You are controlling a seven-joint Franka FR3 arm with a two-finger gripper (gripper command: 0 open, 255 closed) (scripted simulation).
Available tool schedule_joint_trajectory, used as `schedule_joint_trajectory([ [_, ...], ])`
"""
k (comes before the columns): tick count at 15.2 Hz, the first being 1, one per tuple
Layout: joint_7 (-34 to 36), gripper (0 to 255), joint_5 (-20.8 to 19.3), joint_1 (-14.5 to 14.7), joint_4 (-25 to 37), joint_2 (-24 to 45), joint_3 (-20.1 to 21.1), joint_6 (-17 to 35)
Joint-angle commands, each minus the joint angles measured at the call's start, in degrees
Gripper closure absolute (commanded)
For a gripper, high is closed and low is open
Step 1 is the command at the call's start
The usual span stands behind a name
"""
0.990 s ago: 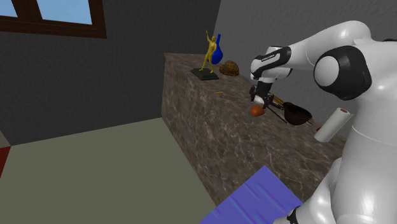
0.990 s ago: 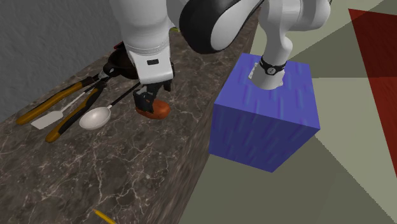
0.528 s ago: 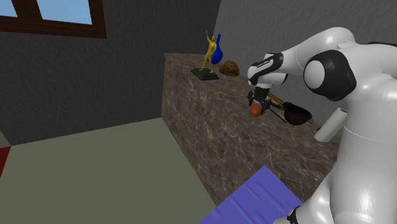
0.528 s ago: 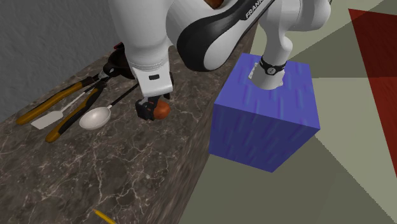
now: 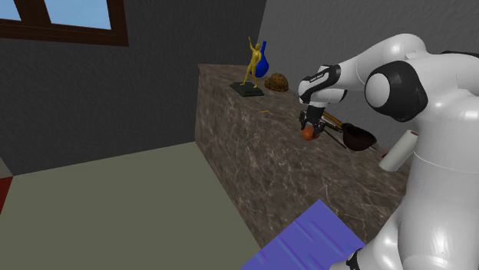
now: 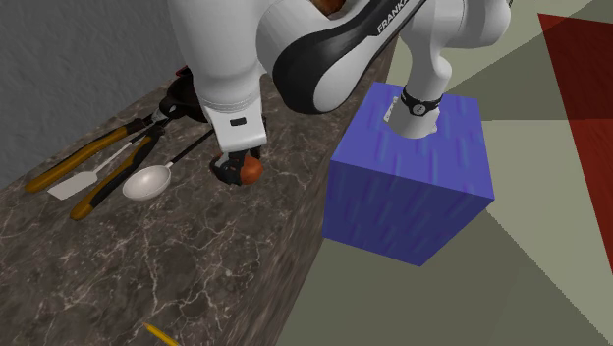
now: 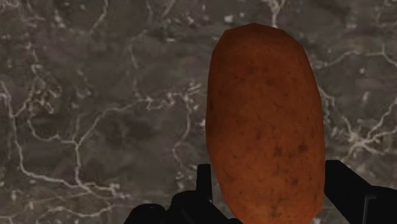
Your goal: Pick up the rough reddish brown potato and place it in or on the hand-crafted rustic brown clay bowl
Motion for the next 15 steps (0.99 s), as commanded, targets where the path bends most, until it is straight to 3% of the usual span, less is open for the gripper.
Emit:
schedule_joint_trajectory([
  [1,0.00,255,0.01,-0.01,-0.03,0.04,0.01,0.01],
  [9,0.00,255,0.01,-0.01,-0.04,0.03,0.01,0.01],
  [15,1.14,255,-2.37,1.34,1.73,-2.60,-1.61,-3.72],
])
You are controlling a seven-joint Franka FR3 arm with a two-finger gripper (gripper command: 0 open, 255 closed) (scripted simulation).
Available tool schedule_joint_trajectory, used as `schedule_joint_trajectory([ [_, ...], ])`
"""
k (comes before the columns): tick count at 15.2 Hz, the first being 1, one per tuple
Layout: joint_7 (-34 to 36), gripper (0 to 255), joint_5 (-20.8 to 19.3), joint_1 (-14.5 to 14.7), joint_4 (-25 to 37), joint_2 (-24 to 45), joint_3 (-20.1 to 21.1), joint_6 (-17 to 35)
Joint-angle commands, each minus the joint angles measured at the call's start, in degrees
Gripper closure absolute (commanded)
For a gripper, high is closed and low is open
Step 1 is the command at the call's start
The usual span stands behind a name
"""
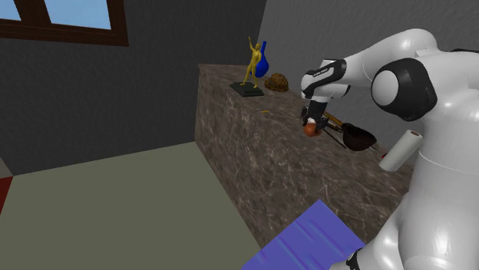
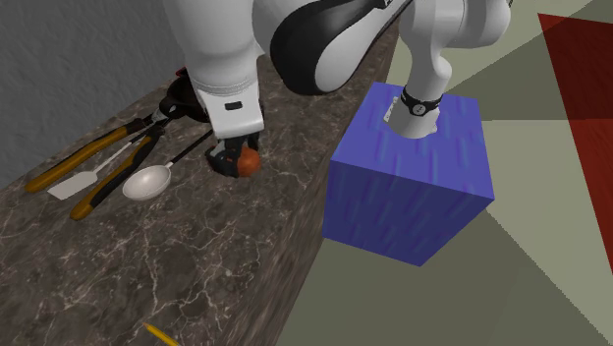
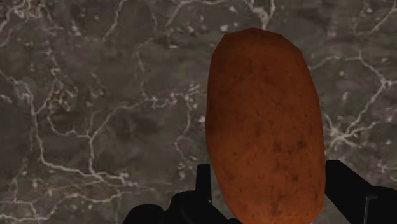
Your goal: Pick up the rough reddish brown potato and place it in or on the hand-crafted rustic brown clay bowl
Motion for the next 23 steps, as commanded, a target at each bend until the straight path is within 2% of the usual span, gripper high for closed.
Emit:
schedule_joint_trajectory([
  [1,0.43,255,-0.84,0.50,0.61,-0.93,-0.54,-1.30],
  [23,2.59,255,-6.34,2.77,11.64,-7.08,-3.54,-16.44],
])
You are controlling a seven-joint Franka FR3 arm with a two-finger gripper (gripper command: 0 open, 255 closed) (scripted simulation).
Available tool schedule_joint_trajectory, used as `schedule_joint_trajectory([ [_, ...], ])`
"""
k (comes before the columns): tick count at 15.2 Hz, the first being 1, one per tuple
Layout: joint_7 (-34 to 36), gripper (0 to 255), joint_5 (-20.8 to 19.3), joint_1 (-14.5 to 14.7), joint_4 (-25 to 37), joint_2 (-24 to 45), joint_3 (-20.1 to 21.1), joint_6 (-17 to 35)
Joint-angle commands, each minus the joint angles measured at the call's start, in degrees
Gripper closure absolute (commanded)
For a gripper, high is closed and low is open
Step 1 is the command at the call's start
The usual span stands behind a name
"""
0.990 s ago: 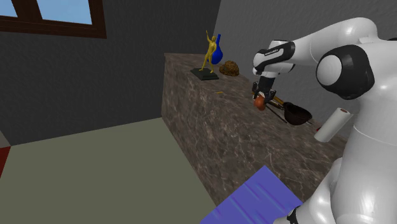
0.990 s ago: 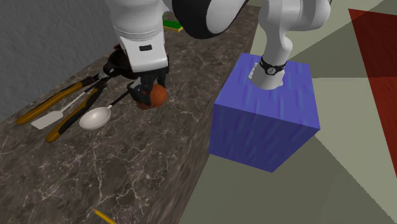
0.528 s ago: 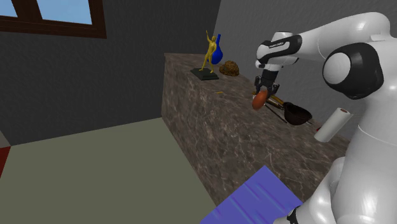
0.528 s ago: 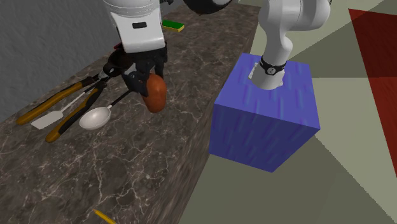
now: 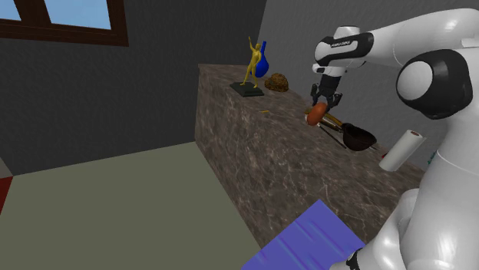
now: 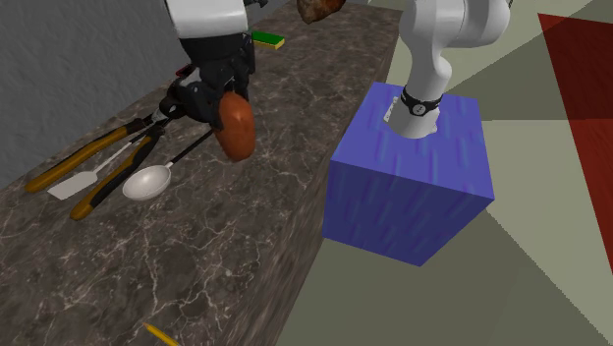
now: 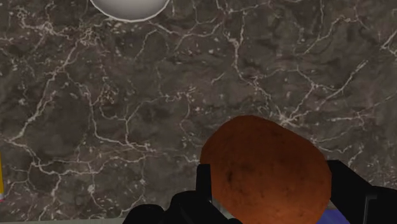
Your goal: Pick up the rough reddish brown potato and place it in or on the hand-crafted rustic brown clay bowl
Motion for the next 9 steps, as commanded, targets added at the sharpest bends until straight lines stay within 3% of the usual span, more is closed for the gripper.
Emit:
schedule_joint_trajectory([
  [1,-0.03,255,-0.02,-0.11,1.65,0.01,-0.04,-1.64],
  [4,-0.07,255,-0.22,-0.15,3.39,-0.22,-0.17,-3.51],
  [9,-5.93,255,-0.73,-3.95,2.47,-1.30,-2.28,-2.79],
])
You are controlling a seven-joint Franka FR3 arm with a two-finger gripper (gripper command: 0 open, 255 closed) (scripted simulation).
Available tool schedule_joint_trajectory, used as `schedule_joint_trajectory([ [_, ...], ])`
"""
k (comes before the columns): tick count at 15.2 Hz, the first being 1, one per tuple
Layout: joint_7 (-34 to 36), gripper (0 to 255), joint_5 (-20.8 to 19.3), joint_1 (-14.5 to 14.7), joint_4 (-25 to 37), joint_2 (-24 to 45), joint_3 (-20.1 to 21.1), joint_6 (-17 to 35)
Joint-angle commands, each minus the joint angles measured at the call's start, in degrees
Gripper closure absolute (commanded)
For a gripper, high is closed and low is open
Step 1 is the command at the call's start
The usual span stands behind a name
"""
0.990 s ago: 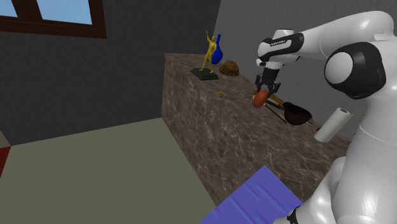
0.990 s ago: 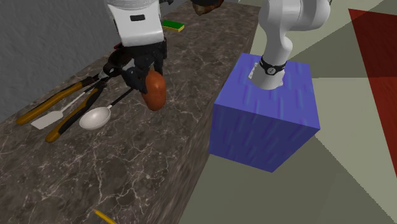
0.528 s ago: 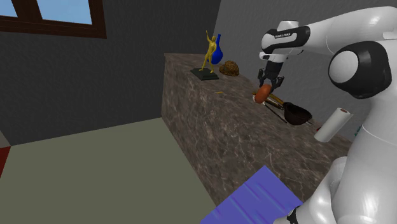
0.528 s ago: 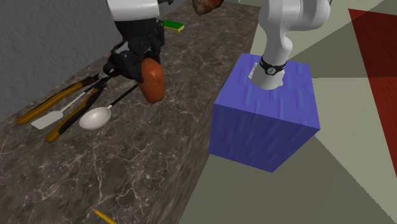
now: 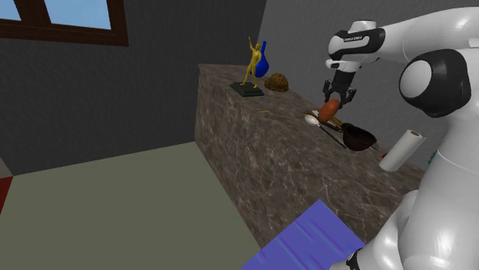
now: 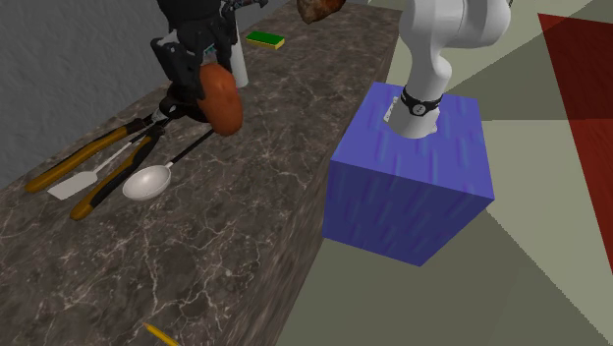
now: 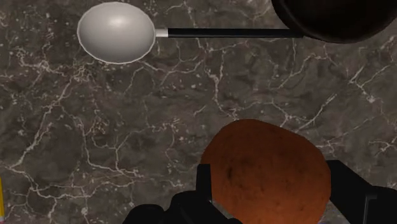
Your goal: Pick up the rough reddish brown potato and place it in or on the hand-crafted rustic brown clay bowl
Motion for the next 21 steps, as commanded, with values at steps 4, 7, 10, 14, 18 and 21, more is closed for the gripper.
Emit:
schedule_joint_trajectory([
  [4,-6.24,255,0.02,-4.21,-0.36,-0.50,-1.95,0.52],
  [7,-10.73,255,1.39,-7.89,0.81,0.74,-2.69,0.42],
  [10,-15.46,255,3.32,-12.24,2.68,2.64,-3.03,0.05],
  [14,-20.43,255,5.82,-17.36,4.61,5.21,-2.87,0.09],
  [18,-20.42,255,6.09,-17.04,1.69,5.44,-2.64,3.08],
  [21,-20.51,255,6.46,-16.95,-0.31,5.79,-2.40,5.25],
])
